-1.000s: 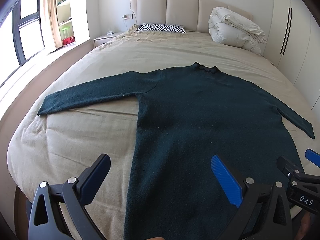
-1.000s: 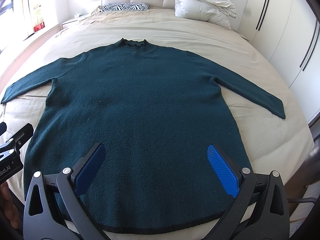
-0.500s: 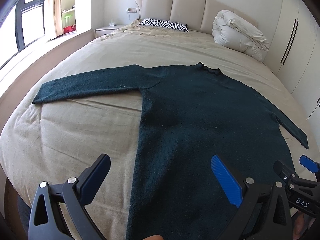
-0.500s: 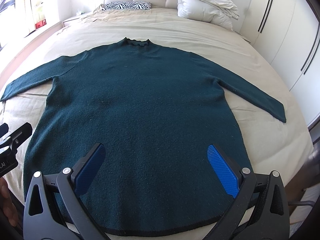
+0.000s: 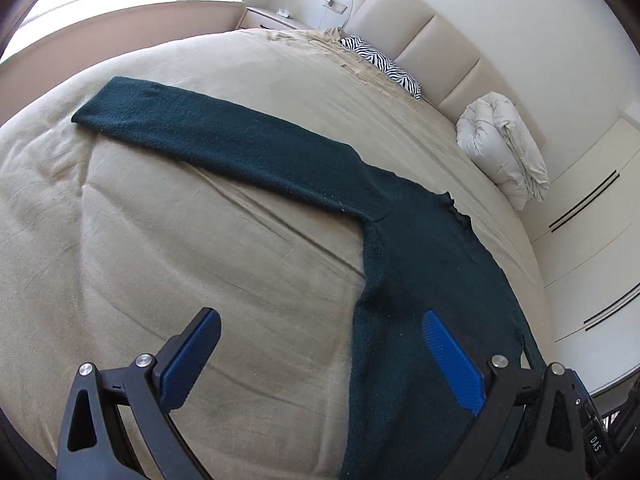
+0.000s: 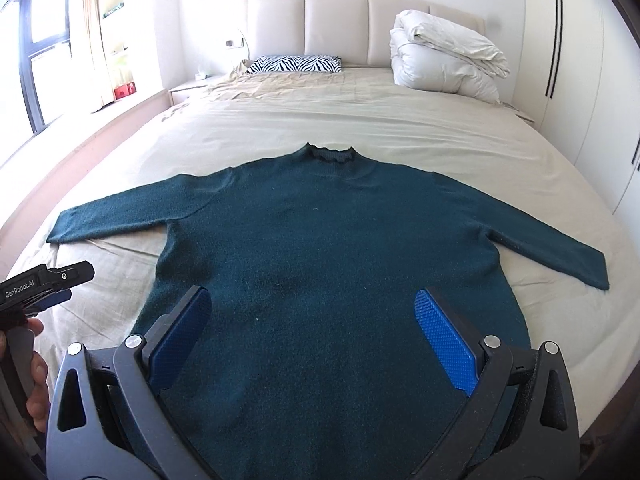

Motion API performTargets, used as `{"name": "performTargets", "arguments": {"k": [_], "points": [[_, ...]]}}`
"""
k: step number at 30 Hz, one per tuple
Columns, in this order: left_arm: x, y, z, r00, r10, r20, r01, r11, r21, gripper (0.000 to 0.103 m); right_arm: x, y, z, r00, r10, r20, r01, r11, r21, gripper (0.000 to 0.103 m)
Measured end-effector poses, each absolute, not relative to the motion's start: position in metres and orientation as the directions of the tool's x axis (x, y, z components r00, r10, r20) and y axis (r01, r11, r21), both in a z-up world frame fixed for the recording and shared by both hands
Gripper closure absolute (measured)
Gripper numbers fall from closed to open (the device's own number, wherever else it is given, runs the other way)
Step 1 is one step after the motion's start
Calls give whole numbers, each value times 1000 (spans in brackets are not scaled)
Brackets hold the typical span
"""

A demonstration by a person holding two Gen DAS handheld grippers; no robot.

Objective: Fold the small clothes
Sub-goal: 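Grasp the sweater sleeve cuff with the left gripper and fold it across the body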

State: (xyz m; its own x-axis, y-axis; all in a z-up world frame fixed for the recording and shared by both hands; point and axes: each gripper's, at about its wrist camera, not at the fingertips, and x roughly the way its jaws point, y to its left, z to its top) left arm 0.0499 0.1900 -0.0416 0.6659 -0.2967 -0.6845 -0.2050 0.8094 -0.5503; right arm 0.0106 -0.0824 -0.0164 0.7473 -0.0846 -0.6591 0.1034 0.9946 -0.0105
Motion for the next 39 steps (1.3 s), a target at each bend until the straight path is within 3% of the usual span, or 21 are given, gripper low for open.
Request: {"name": "performTargets", "arguments": {"k": [9, 11, 13, 19, 21, 23, 25, 29, 32, 36, 39], "points": [[90, 355, -94, 829, -242, -505, -403, 367, -838, 3, 42, -64, -16, 768, 89, -634, 6, 989, 147, 2], [101, 373, -105, 832, -239, -501, -428, 300, -853, 14, 52, -63, -20, 758, 115, -642, 6, 983, 183, 12], [107, 384, -116, 843, -230, -486, -440, 226, -869, 15, 63, -64, -27, 737, 137, -661, 8, 977, 212, 20], [123, 400, -122, 871, -167, -462, -438, 163, -884, 17, 77, -70, -42, 718, 170, -675, 22, 964, 266, 26], [132, 405, -121, 866, -149, -477, -453, 169, -875, 35, 78, -72, -44, 721, 177, -670, 21, 961, 276, 27], [147, 411, -122, 849, -160, -503, -474, 188, -860, 75, 79, -76, -45, 729, 173, -662, 25, 960, 278, 27], [161, 405, -115, 821, -161, -547, -497, 270, -825, 95, 78, -84, -45, 733, 178, -657, 31, 955, 294, 27], [196, 341, -59, 791, -136, -597, -401, 621, -673, 95, 79, -108, -48, 742, 178, -646, 68, 939, 337, 29], [223, 243, -16, 774, -130, -620, -226, 858, -462, 95, 83, -131, -54, 740, 180, -648, 106, 920, 378, 35], [226, 69, -14, 738, -69, -672, 83, 996, -10, 94, 87, -167, -59, 750, 186, -635, 152, 886, 439, 37], [199, -34, -61, 761, 56, -647, 235, 905, 354, 94, 96, -197, -68, 747, 225, -626, 175, 841, 511, 37]]}}
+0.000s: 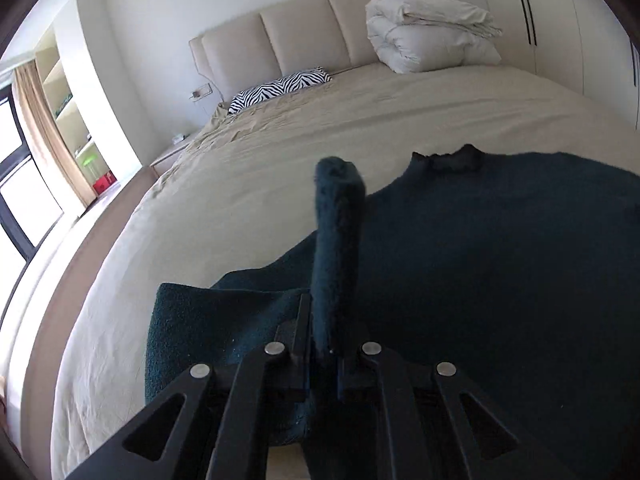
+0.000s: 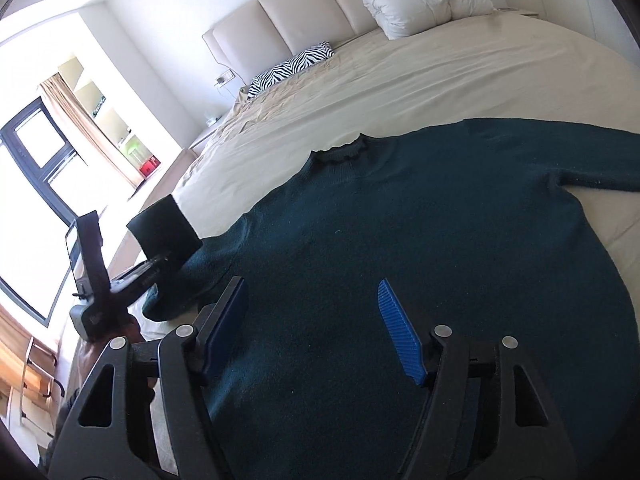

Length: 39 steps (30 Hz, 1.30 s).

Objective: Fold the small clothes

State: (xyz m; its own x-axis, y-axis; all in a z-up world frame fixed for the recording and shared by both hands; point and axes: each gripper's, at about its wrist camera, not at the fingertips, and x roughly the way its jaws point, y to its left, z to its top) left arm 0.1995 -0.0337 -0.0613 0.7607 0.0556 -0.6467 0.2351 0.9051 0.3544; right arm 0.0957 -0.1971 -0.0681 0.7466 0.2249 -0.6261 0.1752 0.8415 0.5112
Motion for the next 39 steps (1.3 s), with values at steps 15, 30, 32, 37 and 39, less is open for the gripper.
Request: {"name": "performTargets", "arguments": {"k": [15, 30, 32, 37, 39], "points": [[168, -10, -76, 705, -67, -706, 262, 950, 172, 22, 221, -211, -176, 526, 605, -597, 265, 550, 792, 37], [128, 37, -56, 636, -340, -693, 276, 939, -208, 21, 133, -160, -61, 375, 714, -591, 210, 555, 805, 37], [110, 28, -54, 582, -420, -696, 330, 905, -269, 16, 101, -178, -40, 415, 700, -581, 206, 549, 810, 37], [68, -4, -80, 378, -530, -759, 419, 829, -370, 16, 52, -216, 15, 507, 610, -609, 237, 581, 779, 35], [51, -14, -90, 392, -486, -781, 434, 846, -309, 16, 36, -236, 46, 541, 585, -604, 161, 634, 757, 33]]}}
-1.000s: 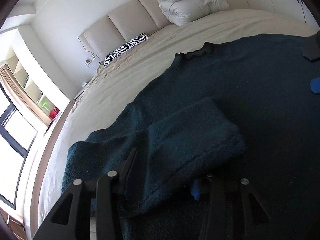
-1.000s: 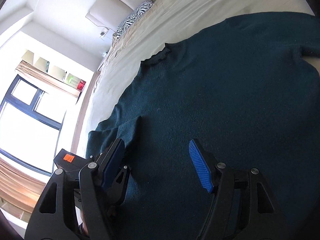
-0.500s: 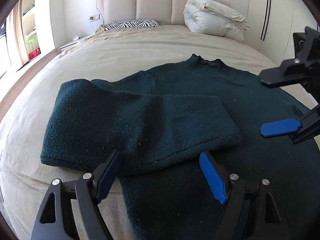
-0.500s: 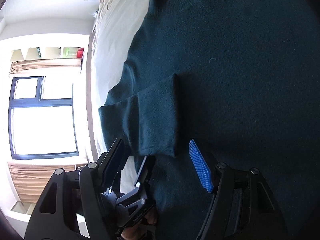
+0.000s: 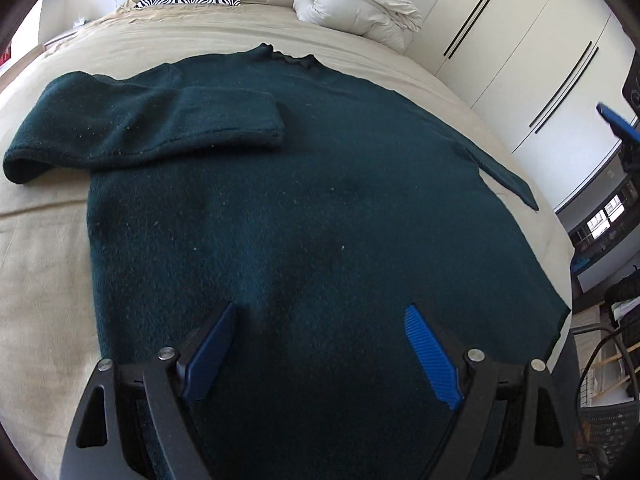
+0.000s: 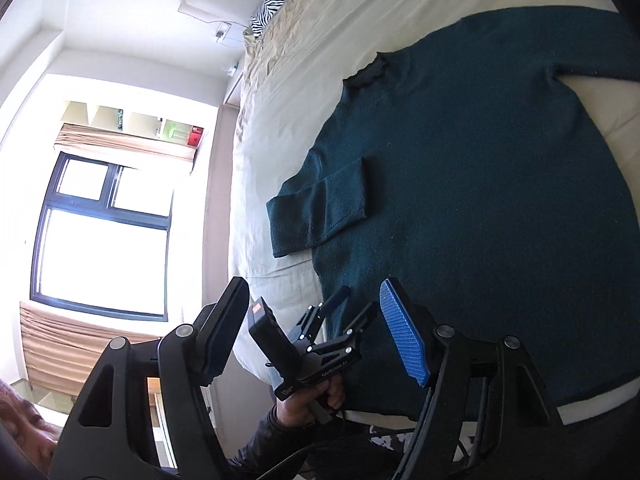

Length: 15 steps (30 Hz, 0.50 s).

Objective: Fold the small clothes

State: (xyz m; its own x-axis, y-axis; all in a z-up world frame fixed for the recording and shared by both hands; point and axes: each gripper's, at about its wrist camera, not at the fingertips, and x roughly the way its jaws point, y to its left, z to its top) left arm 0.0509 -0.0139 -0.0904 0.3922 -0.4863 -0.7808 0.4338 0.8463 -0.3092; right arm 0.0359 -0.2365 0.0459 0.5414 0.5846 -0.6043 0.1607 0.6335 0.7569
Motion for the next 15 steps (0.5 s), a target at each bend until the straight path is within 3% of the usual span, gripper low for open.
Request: {"name": "performTargets", "arguments": {"k": [2, 5, 9, 15], "points": [[38, -20, -91, 429, -451, -783, 455, 856, -244, 16, 42, -242, 54, 547, 561, -621, 153, 663, 733, 28], [33, -10, -89, 440, -475, -762, 432, 856, -285, 16, 71, -241, 33, 507, 600, -619, 155, 643, 750, 28], [29, 16, -89, 456, -506, -732, 372, 856, -360, 16, 149, -199, -33, 419, 633, -651, 167, 651, 740, 30], [16, 24, -93, 498, -504, -706, 358, 861, -362, 16, 243, -151, -131, 271, 593, -758, 281, 705, 652, 37]]}}
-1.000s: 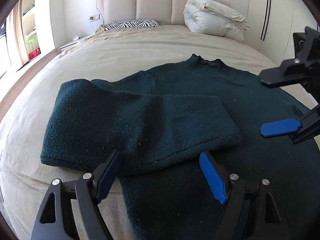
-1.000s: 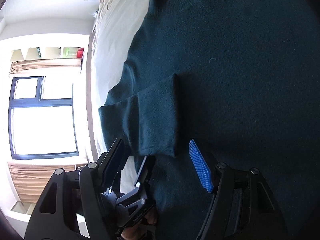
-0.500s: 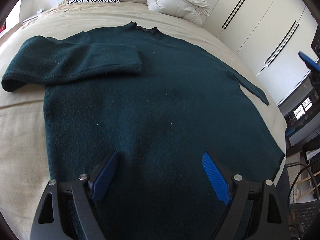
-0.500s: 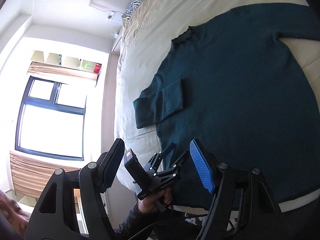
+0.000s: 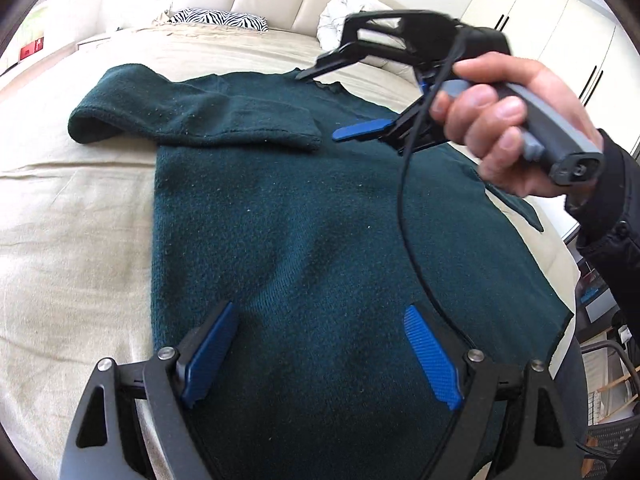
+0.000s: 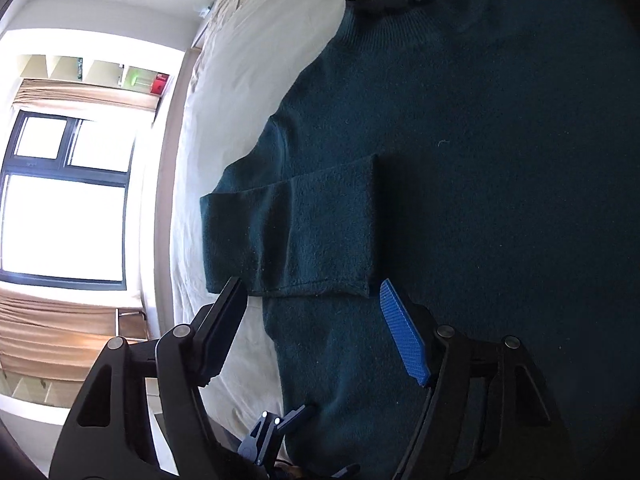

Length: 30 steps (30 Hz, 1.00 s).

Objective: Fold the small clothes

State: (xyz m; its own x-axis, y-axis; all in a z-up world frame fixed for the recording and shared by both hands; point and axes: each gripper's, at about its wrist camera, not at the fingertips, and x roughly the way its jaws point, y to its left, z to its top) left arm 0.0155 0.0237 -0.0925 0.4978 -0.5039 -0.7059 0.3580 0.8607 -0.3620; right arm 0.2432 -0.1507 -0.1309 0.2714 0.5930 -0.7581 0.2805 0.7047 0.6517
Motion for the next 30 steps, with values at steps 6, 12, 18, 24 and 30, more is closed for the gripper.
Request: {"name": "performTargets", "arguments": {"k": [6, 12, 18, 24, 30], "points": [[11, 37, -92, 514, -543, -664, 343, 840, -421, 16, 269, -135, -156, 279, 586, -761, 255, 719, 647, 73], [35, 68, -67, 525, -589, -614, 268, 800, -538, 16, 264, -148, -130, 338, 500, -797, 146, 809, 569, 96], [86, 112, -25, 662, -499, -560, 206, 839, -504, 17, 264, -214, -92, 433, 370, -822, 171, 861, 478, 96], [146, 132, -8, 701, -461, -544, 168, 848, -502, 34, 271, -281, -87, 446, 207, -871, 260, 901, 347, 96], [197, 132, -11, 672, -493, -552, 155, 823, -546, 46, 276, -337, -100, 433, 147, -889, 333, 891, 309, 96]]}}
